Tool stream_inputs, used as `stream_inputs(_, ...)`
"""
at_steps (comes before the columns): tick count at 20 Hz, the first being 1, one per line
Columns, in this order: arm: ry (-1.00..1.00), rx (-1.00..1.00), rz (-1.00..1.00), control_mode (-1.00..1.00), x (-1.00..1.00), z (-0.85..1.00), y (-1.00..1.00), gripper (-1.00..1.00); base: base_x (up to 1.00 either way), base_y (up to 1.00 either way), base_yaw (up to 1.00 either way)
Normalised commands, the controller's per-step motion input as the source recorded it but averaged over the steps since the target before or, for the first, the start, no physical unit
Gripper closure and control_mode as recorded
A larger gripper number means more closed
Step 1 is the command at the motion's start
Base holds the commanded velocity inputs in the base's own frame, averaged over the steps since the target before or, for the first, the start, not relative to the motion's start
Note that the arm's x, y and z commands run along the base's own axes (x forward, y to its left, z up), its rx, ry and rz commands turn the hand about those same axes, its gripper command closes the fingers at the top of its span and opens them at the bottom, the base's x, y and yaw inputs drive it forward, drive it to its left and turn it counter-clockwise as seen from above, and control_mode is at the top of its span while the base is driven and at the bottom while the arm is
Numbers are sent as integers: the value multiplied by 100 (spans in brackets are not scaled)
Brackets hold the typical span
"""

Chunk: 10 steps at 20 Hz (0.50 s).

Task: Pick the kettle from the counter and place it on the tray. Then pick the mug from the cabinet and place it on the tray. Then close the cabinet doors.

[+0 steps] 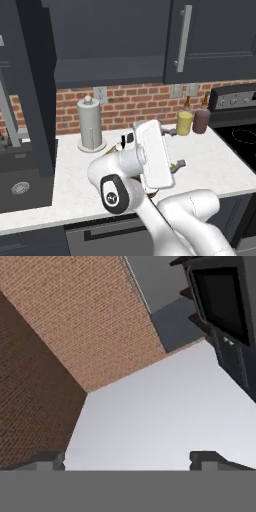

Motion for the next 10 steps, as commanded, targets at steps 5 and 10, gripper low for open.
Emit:
stream_inputs(5, 40, -20, -22, -100, 0, 2, 67, -100, 0, 0, 0)
stream_inputs(10, 50, -6, -12, -100, 0, 12, 43, -100, 0, 0, 0)
